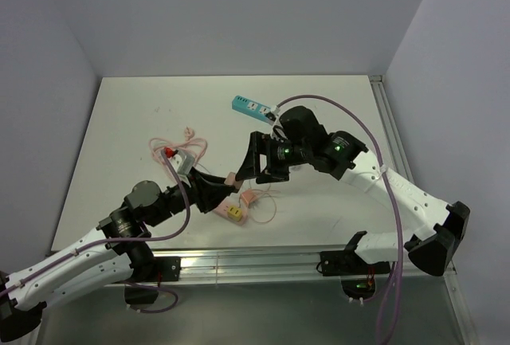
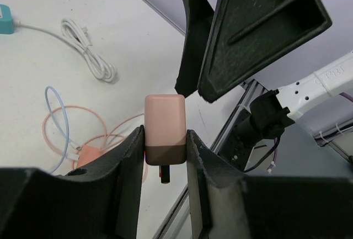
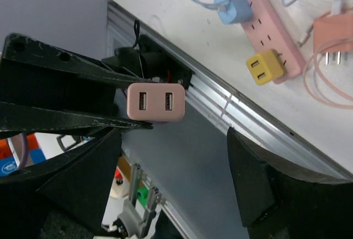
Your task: Insert the plug
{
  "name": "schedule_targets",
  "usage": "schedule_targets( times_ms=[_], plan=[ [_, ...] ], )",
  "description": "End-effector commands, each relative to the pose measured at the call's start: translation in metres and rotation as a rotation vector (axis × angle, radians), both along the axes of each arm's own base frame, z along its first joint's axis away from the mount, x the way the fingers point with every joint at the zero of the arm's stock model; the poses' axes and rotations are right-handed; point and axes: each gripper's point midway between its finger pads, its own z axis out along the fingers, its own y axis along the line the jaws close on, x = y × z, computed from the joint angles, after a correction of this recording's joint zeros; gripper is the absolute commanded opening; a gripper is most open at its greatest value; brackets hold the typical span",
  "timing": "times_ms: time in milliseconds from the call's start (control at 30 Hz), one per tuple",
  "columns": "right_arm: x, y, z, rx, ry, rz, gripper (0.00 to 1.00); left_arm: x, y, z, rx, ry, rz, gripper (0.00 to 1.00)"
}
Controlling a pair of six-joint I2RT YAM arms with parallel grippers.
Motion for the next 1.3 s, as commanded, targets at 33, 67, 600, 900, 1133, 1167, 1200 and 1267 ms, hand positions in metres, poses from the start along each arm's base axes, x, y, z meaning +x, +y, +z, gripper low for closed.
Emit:
schedule_targets(
  times_ms=[33,67,600,900,1133,1167,1200,1267],
  plan=[
    [-0.014,0.005,0.014,0.012,0.007,0.11,0.82,-0.006,-0.002,0.025,-0.037,-0.048,-0.031,0.01],
    [-0.015,0.005,0.014,0.01,0.013,0.124,0.81,-0.007,-0.002,0.025,-0.037,-0.05,-0.035,0.01],
    [-0.018,0.015,0.012,-0.056,0.086,0.252,0.68,-0.017,-0.015,0.019,-0.014,-0.055,-0.116,0.01],
    [-0.02,0.008,-0.008,-0.116,0.12,0.25,0.68,-0.02,-0.013,0.02,-0.019,-0.059,-0.112,0.01],
    [-0.019,0.007,-0.011,-0.135,0.127,0.248,0.69,-0.022,-0.012,0.023,-0.021,-0.065,-0.114,0.01],
    [-0.02,0.007,-0.014,-0.135,0.136,0.251,0.69,-0.022,-0.011,0.023,-0.022,-0.065,-0.114,0.01],
    [-0.021,0.008,-0.013,-0.126,0.141,0.253,0.69,-0.023,-0.011,0.024,-0.024,-0.069,-0.117,0.01],
    [-0.022,0.011,-0.012,-0.106,0.158,0.258,0.68,-0.023,-0.012,0.024,-0.025,-0.071,-0.121,0.01]
  ],
)
